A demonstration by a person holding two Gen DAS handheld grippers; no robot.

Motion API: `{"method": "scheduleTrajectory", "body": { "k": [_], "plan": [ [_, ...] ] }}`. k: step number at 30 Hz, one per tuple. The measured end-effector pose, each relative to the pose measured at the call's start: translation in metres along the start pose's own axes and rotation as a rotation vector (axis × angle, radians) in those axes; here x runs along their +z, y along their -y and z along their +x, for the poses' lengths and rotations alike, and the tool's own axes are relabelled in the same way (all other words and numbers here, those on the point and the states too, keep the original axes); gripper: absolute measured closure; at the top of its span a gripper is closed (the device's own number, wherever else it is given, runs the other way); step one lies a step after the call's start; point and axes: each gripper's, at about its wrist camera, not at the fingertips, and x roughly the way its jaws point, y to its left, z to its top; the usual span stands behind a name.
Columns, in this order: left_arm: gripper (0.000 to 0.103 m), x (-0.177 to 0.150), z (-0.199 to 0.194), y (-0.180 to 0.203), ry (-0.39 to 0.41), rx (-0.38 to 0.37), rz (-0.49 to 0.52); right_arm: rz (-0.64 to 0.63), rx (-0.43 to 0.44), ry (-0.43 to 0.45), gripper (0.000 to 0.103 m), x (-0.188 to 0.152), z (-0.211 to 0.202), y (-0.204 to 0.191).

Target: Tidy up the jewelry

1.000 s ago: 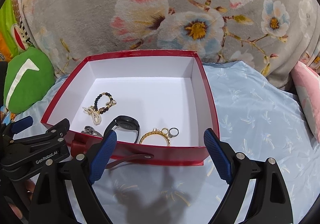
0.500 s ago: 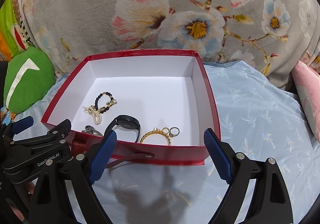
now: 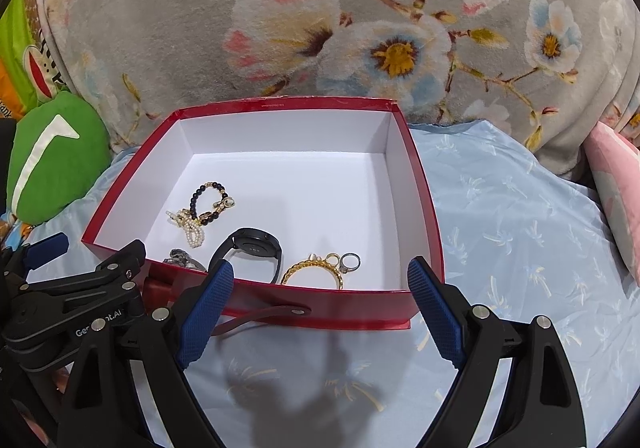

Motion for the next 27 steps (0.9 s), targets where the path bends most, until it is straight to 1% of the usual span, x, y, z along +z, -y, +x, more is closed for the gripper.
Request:
{"method": "scheduleTrajectory", "body": {
  "k": [27],
  "plan": [
    [0.007, -0.0011, -0.0024, 0.0044, -0.007, -0.004, 0.01, -0.002, 0.001, -0.003, 0.017, -0.0013, 0.0016, -0.0018]
  ]
}}
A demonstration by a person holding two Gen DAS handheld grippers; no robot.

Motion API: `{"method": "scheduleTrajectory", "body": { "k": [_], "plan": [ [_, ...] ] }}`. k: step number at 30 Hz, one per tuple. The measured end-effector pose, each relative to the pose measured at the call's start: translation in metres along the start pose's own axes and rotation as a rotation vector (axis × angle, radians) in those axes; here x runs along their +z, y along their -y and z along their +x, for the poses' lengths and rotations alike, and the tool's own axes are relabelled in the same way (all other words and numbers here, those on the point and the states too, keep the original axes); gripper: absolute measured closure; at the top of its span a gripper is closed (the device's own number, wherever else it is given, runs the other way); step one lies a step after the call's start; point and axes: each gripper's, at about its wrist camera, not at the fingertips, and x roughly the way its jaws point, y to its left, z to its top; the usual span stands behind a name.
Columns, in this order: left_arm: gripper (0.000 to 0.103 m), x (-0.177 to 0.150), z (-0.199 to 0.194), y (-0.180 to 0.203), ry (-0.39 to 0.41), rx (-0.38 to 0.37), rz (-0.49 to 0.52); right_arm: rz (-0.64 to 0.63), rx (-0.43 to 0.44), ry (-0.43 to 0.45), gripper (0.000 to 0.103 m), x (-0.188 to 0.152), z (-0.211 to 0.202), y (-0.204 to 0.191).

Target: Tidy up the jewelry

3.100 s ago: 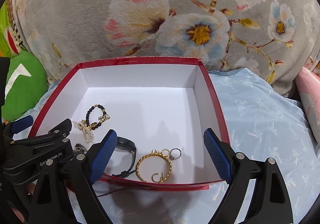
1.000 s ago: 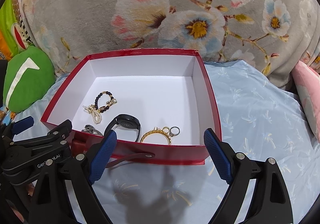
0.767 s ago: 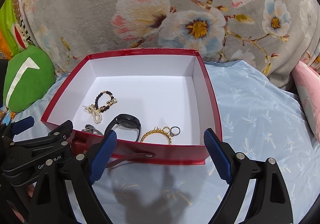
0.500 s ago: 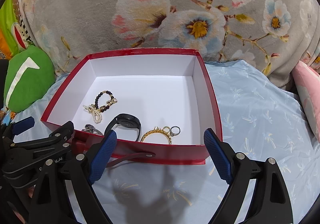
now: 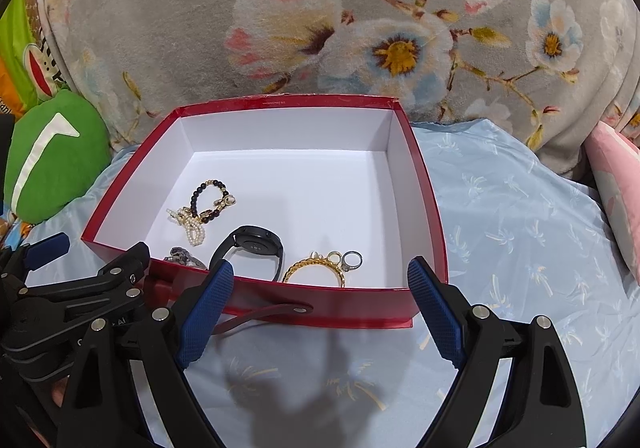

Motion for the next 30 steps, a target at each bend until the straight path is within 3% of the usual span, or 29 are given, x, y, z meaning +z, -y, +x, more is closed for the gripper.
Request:
{"method": "scheduleTrajectory", "body": {
  "k": [16, 30],
  "plan": [
    [0.007, -0.0024, 0.0019, 0.0004, -0.011, 0.03, 0.01, 0.0, -0.005, -0.001, 0.017, 0.0, -0.0006, -0.0002],
    [0.007, -0.0013, 0.0034, 0.0016, -0.026, -0.01, 0.004, 0.006, -0.014, -0.001, 0.016, 0.0016, -0.0015, 0.0042]
  ]
}}
